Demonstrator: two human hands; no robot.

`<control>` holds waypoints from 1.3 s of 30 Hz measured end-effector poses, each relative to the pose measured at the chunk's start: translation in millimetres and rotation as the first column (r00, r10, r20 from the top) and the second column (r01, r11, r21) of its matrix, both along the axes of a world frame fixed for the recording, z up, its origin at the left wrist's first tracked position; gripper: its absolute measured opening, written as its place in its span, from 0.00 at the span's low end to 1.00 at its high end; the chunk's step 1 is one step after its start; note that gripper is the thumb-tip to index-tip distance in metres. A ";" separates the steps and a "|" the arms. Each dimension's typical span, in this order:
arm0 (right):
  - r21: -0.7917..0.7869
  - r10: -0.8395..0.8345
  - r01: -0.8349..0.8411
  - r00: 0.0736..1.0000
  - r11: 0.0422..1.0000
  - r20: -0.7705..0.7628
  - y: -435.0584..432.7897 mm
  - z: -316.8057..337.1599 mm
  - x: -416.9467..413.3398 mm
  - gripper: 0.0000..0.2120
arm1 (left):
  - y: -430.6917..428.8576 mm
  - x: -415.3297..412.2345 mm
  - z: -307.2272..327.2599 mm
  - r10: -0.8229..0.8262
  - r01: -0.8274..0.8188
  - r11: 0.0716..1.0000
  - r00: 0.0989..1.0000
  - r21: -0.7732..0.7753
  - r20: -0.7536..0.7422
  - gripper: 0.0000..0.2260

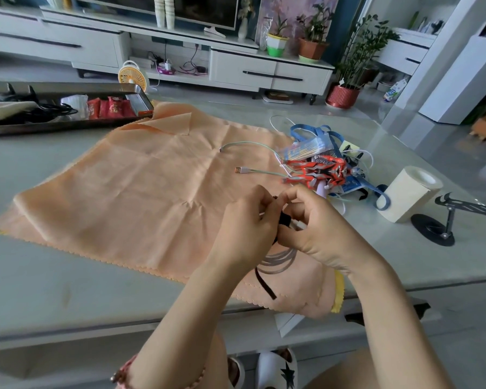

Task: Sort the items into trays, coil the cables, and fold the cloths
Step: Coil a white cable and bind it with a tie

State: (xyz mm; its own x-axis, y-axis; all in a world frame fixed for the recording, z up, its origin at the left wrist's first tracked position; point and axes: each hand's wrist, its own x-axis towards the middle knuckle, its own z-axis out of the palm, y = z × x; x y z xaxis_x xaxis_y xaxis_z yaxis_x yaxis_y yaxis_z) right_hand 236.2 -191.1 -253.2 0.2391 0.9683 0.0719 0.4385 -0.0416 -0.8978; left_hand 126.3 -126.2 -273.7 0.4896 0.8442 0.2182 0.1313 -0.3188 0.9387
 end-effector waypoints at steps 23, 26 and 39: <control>-0.048 -0.216 0.234 0.776 0.971 -0.593 10.0 -2.0 -4.7 0.15 | -5.6 -0.6 0.5 0.037 -0.064 0.967 0.993 0.249 0.112 0.08; -0.022 -0.267 0.341 0.692 0.940 -0.671 13.8 -0.8 -6.4 0.11 | -5.3 0.8 -3.1 0.030 -0.045 0.978 0.997 0.206 0.075 0.09; 0.356 -0.358 0.384 0.923 0.852 -0.139 13.5 2.0 -24.3 0.08 | -3.4 4.5 -8.3 0.234 -0.224 0.958 0.972 -0.179 0.034 0.11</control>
